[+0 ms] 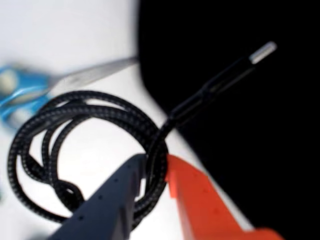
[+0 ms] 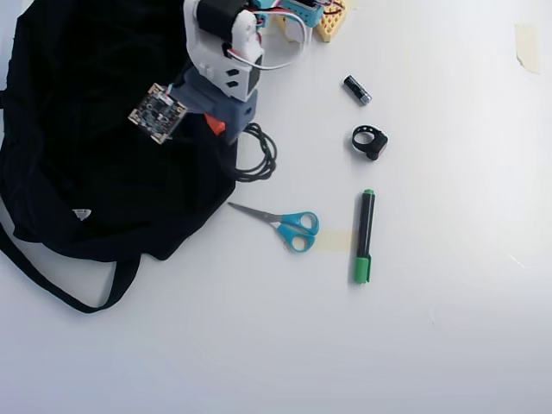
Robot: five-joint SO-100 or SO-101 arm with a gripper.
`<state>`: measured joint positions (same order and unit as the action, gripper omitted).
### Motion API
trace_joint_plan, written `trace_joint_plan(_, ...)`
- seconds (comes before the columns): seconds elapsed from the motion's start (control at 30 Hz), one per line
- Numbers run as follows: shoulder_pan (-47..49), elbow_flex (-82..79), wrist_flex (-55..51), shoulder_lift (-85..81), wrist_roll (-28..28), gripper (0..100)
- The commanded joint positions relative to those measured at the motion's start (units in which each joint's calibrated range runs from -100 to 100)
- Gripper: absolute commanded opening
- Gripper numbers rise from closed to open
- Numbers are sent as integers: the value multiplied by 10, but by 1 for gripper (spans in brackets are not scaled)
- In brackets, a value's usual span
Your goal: Put the cable into the black bag
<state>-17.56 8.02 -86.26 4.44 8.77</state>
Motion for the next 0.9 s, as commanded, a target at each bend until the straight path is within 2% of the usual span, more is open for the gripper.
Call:
trace_joint_plan(0.0, -65, 29, 2, -30, -4, 2)
trace_joint_plan(0.3, -234, 30, 6, -30, -23, 2)
trace_joint_plan(0.4, -277, 22, 60, -19, -25, 2)
trace_joint_plan(0.53, -374, 19, 69, -17, -26, 2)
trace_joint_plan(0.7, -402, -65, 169, 12, -43, 2)
trace_joint_plan(0.87, -382, -87, 184, 40, -42, 3)
